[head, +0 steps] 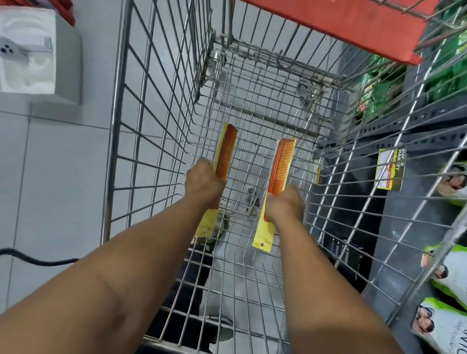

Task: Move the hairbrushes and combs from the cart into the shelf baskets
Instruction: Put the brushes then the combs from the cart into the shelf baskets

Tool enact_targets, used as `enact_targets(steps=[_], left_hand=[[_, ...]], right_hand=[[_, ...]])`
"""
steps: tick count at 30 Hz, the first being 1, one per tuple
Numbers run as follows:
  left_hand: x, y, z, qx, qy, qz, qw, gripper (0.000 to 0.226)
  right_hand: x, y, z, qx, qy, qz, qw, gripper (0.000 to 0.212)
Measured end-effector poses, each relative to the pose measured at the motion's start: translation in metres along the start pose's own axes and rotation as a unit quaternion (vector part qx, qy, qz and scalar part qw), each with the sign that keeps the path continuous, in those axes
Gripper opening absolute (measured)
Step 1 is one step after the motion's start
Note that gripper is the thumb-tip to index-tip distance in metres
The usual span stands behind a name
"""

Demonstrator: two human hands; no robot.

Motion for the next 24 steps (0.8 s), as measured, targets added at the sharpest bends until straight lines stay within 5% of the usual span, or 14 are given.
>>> enact_targets(steps=[13, 24], left_hand=[[-0.028, -0.043, -0.020, 0.074, -0.265, 0.011, 0.961, 0.035], [-0.097, -0.142, -0.080, 0.128, -0.338, 0.134, 0.923, 0.020]], right_hand=[[0.000, -0.043, -0.057, -0.034, 0.163, -0.043, 0.985, 0.037], [-0.002, -0.142, -0.143, -0.064, 0.356, -0.121, 0.924, 0.015]])
Point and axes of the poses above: each hand's wrist, its own y-axis towards the middle knuckle, its own z-axis out of the palm, x = y × z, the point moved 6 cm from there along y, towards the middle knuckle, and after that the axes turned 11 degrees about -y, right-handed, at the moved point
